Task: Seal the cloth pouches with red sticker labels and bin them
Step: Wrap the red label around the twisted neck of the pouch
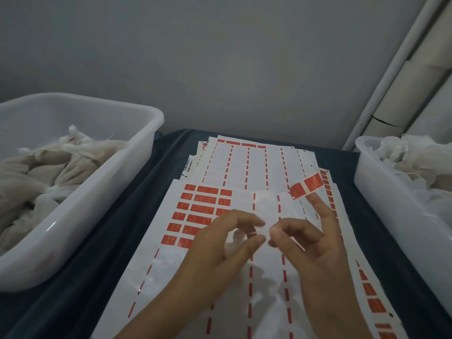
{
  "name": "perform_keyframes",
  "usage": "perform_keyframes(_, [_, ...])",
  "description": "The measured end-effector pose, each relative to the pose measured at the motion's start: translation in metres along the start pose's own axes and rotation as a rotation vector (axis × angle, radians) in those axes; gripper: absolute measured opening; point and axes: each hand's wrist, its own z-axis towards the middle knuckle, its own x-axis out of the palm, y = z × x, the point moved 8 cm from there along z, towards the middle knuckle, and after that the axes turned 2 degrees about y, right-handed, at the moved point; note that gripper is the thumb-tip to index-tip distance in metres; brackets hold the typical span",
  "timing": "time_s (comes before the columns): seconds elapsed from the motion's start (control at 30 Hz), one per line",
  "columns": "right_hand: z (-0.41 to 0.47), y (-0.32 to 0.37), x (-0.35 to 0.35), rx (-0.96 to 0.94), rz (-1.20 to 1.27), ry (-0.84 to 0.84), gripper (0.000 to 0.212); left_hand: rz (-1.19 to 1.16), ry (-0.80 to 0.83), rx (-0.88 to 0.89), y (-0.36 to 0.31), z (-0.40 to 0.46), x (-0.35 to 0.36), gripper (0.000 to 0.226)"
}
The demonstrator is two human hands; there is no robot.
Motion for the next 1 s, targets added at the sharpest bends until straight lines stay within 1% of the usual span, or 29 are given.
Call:
perform_keyframes(0.1, [0.005, -0.009, -0.007, 0.056, -0.033, -0.016, 0.06, -0.193, -0.006, -0.128, 0.013, 0.004, -0.004, 0.017])
perform_keyframes(0.17, [0.006, -0.013, -0.006, 0.096, -0.067, 0.002, 0.057, -0.259, -0.046, -0.193, 0.02, 0.004, -0.007, 0.014])
perform_keyframes(0.27, [0.009, -0.01, -0.015, 0.116, -0.093, -0.025, 0.051, -0.227, -0.119, -0.236, 0.032, 0.004, -0.013, 0.009])
perform_keyframes(0.33, [0.008, -0.004, -0.021, 0.112, -0.073, -0.041, 0.043, -0.177, -0.113, -0.215, 0.032, 0.004, -0.016, 0.012])
perform_keyframes(0.4, [0.006, 0.0, -0.01, 0.104, -0.008, 0.073, 0.034, -0.145, -0.086, -0.186, 0.029, 0.004, -0.014, 0.014])
perform_keyframes(0.47, [0.0, -0.004, 0.011, 0.151, 0.024, 0.207, 0.028, -0.133, -0.084, -0.163, 0.026, 0.004, -0.012, 0.015])
perform_keyframes(0.53, [-0.004, -0.013, 0.022, 0.201, 0.041, 0.254, 0.025, -0.15, -0.105, -0.154, 0.025, 0.003, -0.012, 0.013])
perform_keyframes(0.6, [-0.004, -0.019, 0.022, 0.218, 0.056, 0.244, 0.023, -0.186, -0.125, -0.155, 0.025, 0.003, -0.012, 0.013])
perform_keyframes(0.7, [-0.005, -0.02, 0.017, 0.198, 0.031, 0.178, 0.022, -0.199, -0.118, -0.164, 0.024, 0.002, -0.011, 0.021])
perform_keyframes(0.87, [-0.003, -0.017, 0.007, 0.163, -0.002, 0.078, 0.021, -0.22, -0.117, -0.184, 0.024, 0.002, -0.01, 0.015])
perform_keyframes(1.0, [-0.002, -0.015, 0.005, 0.144, -0.033, 0.066, 0.022, -0.237, -0.11, -0.197, 0.023, 0.001, -0.01, 0.014])
